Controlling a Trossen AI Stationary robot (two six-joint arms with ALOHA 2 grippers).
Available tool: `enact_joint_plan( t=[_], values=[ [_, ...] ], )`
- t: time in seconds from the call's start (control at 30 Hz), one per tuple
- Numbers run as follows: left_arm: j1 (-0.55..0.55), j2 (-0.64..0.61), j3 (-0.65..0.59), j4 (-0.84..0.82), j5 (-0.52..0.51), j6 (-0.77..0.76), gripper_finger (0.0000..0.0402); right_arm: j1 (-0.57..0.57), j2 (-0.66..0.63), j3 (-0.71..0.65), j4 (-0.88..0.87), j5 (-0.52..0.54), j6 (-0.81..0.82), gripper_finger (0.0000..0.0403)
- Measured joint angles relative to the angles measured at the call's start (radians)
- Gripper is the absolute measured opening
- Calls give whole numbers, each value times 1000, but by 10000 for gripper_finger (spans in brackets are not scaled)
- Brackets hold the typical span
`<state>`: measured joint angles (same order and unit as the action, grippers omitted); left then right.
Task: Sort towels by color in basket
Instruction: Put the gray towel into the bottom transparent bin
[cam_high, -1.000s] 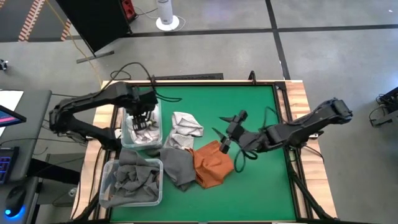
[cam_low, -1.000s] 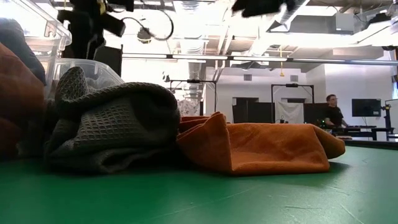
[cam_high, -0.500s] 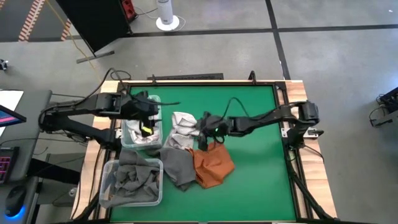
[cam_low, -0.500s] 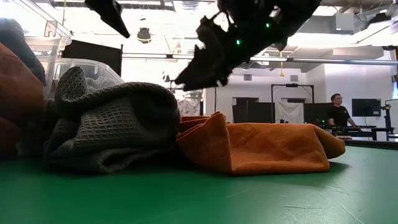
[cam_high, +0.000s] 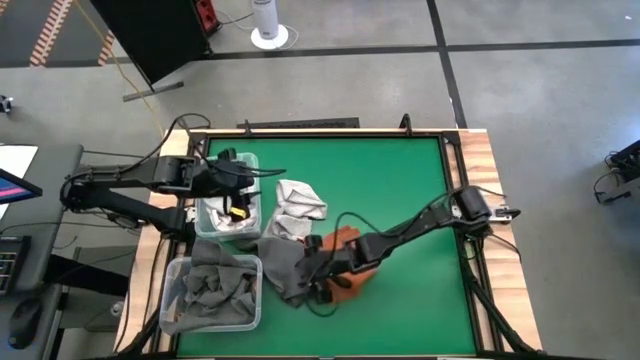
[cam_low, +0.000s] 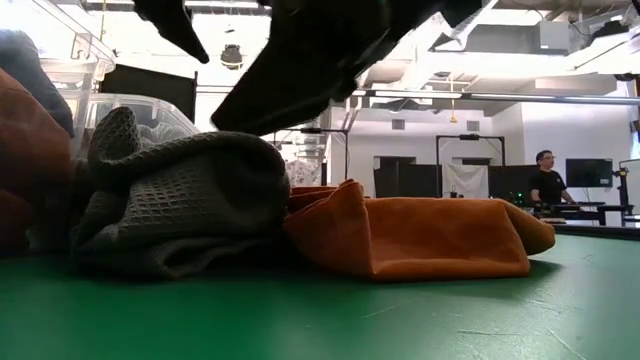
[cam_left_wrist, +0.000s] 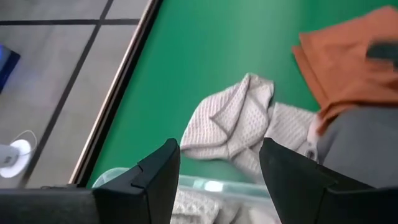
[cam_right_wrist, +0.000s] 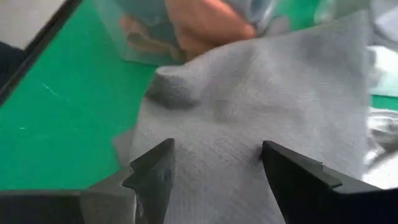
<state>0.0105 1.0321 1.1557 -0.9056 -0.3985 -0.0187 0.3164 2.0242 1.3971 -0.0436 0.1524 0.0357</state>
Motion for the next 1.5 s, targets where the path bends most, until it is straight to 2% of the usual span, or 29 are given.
enact_joint_plan(
  t=[0.2,0.3,0.4,0.6,0.63,0.77,0.93,1.03,1.17,1.37,1.5],
  values=[
    [0,0,0,70,0,-29,210,-15,147,101,-40,27,-11,269],
    [-2,0,0,97,4,-32,210,-29,193,135,-26,29,-34,253],
    [-8,0,0,107,16,-31,210,-43,238,159,-34,30,-36,207],
    [-31,0,0,108,26,-20,210,-67,237,176,-65,29,-32,47],
    [-35,0,0,108,26,-20,210,-71,223,175,-88,29,-34,34],
    [-48,0,0,109,26,13,210,-96,141,169,-206,45,-36,34],
    [-61,-2,-3,120,40,157,210,-117,-25,171,-314,184,-76,34],
    [-62,-31,-51,209,142,257,210,-135,-110,171,-330,203,-114,34],
    [-63,-67,-160,423,242,341,210,-173,-212,171,-323,211,-147,34],
    [-63,-63,-264,633,242,316,210,-217,-279,171,-284,220,-187,34],
    [-63,-57,-280,689,234,267,210,-224,-300,171,-252,220,-195,34]
  ],
)
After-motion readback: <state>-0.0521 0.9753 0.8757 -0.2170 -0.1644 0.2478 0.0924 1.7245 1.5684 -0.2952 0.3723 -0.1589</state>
